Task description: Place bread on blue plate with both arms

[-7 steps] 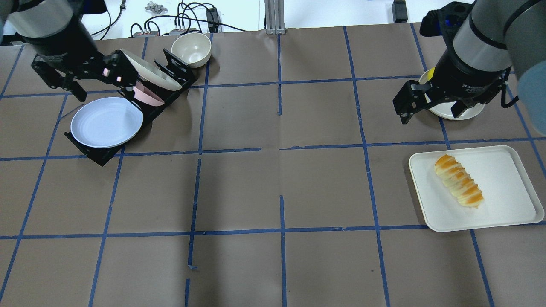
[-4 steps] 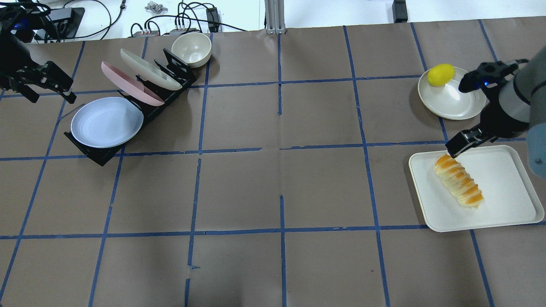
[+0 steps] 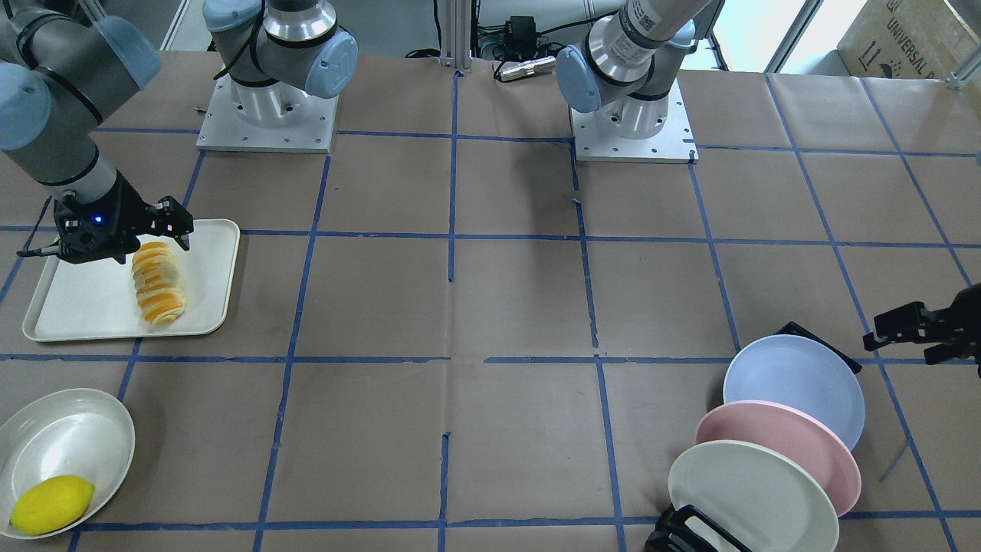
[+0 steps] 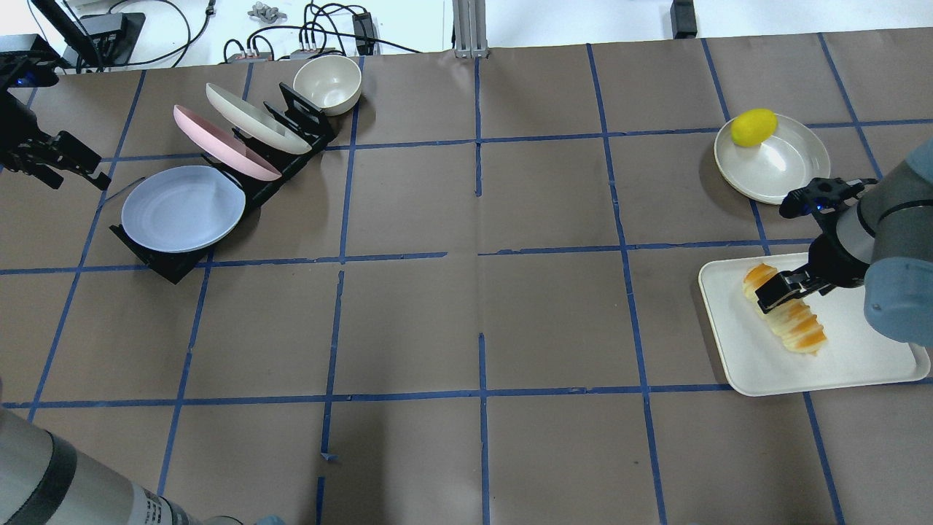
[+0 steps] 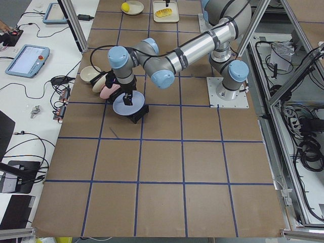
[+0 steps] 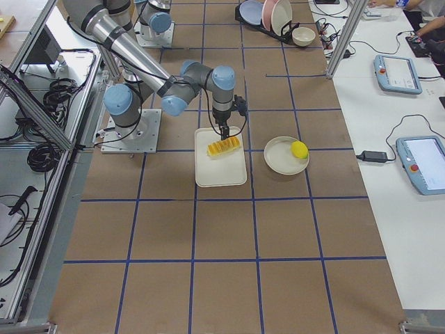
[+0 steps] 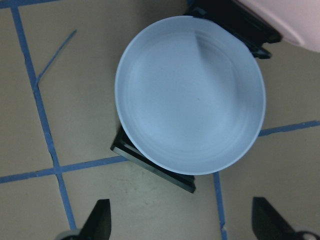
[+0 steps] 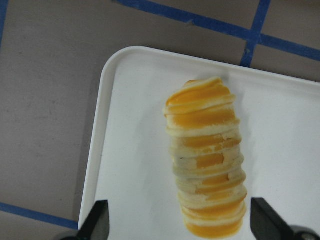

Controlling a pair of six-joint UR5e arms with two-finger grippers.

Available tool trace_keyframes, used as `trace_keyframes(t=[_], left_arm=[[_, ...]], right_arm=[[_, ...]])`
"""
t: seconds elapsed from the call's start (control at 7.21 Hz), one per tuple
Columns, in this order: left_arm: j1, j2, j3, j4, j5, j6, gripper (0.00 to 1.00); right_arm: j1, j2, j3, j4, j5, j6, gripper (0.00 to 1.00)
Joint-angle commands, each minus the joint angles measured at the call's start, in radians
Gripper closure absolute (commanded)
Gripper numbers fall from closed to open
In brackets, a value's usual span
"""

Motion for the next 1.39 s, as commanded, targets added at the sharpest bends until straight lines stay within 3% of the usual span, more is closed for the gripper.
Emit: trace_keyframes(t=[0.0, 0.69, 0.83, 0.97, 1.11, 1.25], left_arm=[[0.004, -0.167, 0.109, 0.009, -0.011, 0.010, 0.00], [-0.022, -0.222, 0.100, -0.001, -0.016, -0.002, 0.05], [-0.023, -0.232, 0.105, -0.008, -0.016, -0.003, 0.14], [-0.026, -0.233, 0.103, -0.012, -0.036, -0.005, 0.35], [-0.026, -0.232, 0.105, -0.026, -0.040, -0.005, 0.63], [-0.026, -0.229, 0.116, -0.041, -0.056, -0.005, 0.82]], right_arm=[[-0.004, 0.095, -0.015, -0.084, -0.003, -0.001, 0.02], [-0.004, 0.190, -0.033, -0.116, 0.000, -0.001, 0.05], [-0.004, 0.193, -0.032, -0.114, -0.002, -0.002, 0.05], [-0.004, 0.198, -0.035, -0.122, -0.003, -0.002, 0.09], [-0.004, 0.201, -0.039, -0.122, -0.012, 0.001, 0.26], [-0.003, 0.192, -0.043, -0.116, -0.054, 0.009, 0.78]])
